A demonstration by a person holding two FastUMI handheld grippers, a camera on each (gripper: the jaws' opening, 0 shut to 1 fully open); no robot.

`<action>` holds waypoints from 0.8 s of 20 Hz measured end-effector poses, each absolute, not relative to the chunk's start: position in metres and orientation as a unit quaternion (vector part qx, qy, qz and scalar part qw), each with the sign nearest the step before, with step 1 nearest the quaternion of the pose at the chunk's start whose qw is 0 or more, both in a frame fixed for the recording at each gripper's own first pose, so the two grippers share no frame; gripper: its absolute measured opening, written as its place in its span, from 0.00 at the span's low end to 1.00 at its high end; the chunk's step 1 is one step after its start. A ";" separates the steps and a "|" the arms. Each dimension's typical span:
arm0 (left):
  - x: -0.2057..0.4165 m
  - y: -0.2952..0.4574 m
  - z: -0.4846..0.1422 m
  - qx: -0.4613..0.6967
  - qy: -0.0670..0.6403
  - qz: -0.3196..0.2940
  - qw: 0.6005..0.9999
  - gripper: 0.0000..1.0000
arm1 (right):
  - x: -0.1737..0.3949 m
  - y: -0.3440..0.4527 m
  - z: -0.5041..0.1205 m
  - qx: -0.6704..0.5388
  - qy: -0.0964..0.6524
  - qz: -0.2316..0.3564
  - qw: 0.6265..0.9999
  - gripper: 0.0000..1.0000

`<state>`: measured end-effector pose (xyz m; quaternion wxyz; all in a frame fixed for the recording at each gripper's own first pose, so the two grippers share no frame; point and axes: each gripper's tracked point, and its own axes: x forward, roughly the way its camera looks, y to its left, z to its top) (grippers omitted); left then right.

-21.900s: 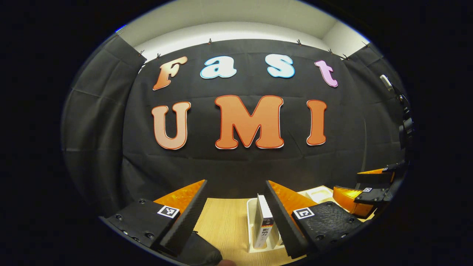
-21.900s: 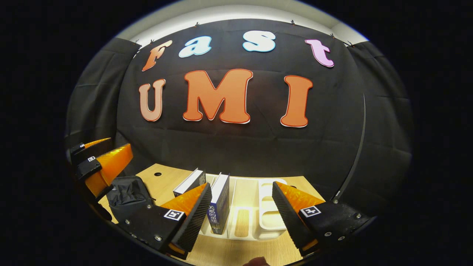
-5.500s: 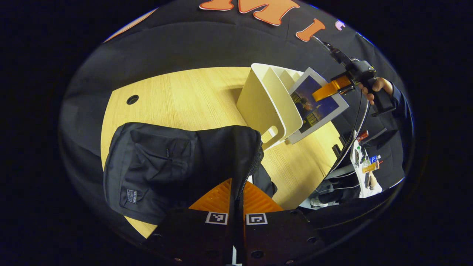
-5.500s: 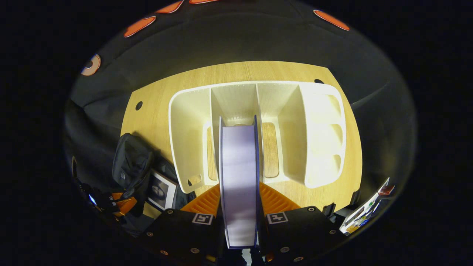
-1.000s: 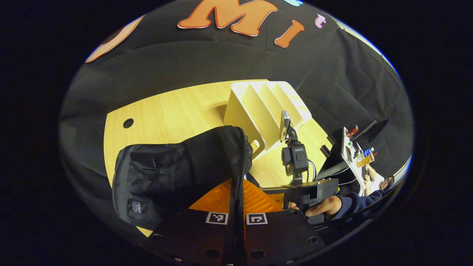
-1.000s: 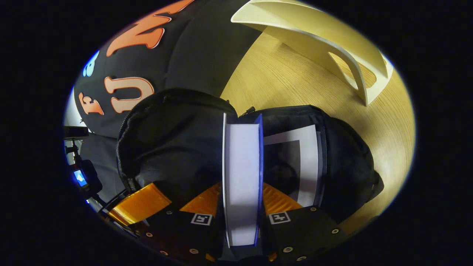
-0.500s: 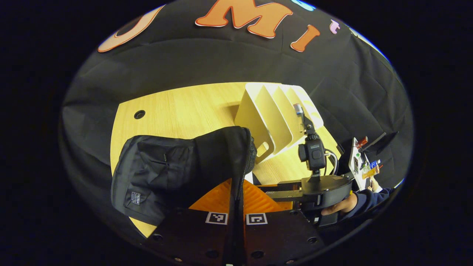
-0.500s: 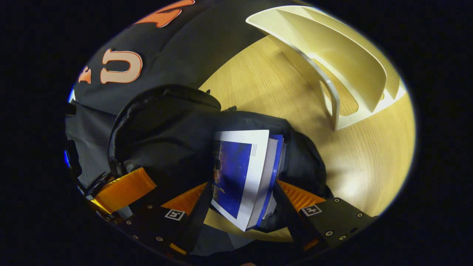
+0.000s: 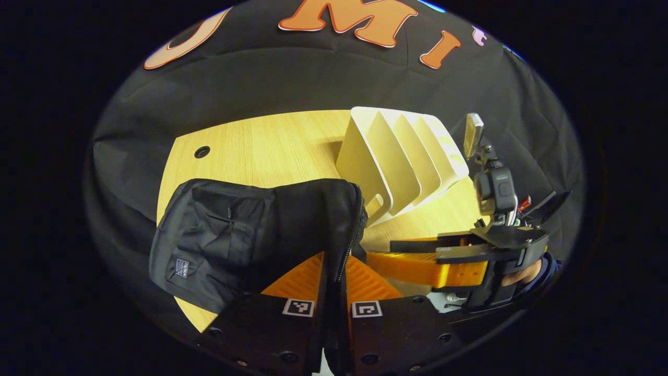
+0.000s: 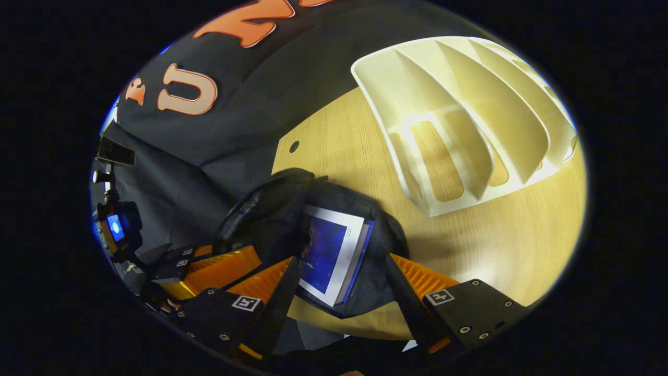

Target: Open the schoolbag, grab two books from the bookshelf and put them into the schoolbag.

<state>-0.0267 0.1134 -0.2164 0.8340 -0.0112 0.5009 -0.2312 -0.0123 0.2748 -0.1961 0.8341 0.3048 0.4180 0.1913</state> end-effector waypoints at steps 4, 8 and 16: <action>-0.030 0.089 -0.213 0.003 0.490 -0.239 0.838 0.27 | -0.012 0.239 -0.180 0.297 0.394 0.183 0.850 0.98; -0.032 0.059 -0.209 0.011 0.476 -0.248 0.844 0.52 | -0.013 0.204 -0.168 0.285 0.376 0.172 0.865 0.98; -0.018 0.007 -0.172 -0.007 0.398 -0.222 0.890 0.93 | -0.012 0.142 -0.133 0.243 0.314 0.160 0.904 0.98</action>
